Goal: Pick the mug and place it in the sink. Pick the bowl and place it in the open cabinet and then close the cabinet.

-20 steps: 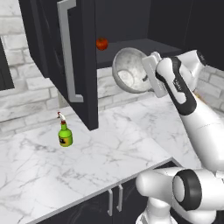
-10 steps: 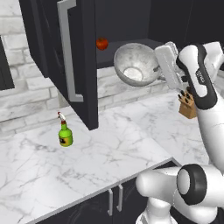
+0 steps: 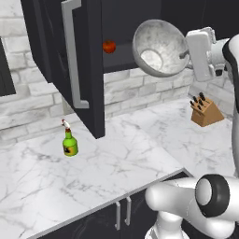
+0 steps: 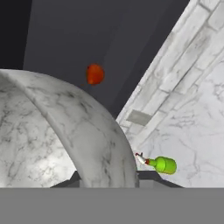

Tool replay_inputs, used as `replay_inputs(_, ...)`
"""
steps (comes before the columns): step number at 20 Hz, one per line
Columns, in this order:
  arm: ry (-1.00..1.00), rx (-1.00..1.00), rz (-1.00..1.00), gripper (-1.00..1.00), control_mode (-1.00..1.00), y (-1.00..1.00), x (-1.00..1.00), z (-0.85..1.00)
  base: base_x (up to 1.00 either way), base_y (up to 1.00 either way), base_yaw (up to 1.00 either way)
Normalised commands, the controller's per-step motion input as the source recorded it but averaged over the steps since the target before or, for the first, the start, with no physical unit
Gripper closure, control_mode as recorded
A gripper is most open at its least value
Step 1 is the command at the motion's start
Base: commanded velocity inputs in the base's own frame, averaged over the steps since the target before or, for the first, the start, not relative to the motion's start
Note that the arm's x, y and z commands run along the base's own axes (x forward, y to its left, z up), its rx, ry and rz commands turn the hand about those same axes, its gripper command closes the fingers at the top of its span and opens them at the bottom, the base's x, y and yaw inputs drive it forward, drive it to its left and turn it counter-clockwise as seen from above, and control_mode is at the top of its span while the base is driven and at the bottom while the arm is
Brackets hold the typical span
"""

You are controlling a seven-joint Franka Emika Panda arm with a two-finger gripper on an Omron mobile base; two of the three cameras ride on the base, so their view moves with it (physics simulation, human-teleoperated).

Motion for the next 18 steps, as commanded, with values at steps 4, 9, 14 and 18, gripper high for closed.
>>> replay_inputs(4,0.01,-0.07,-0.08,1.0,-1.0,0.26,0.27,0.4,0.0,0.0,0.0)
replay_inputs(9,0.0,0.04,-0.23,1.0,-1.0,0.09,0.01,0.0,0.0,0.0,0.0)
replay_inputs(14,-0.07,0.06,-0.33,1.0,-1.0,0.4,-0.01,-0.03,0.0,0.0,0.0)
replay_inputs(18,-0.08,0.17,-0.35,1.0,-1.0,0.26,-0.09,-0.03,0.0,0.0,0.0)
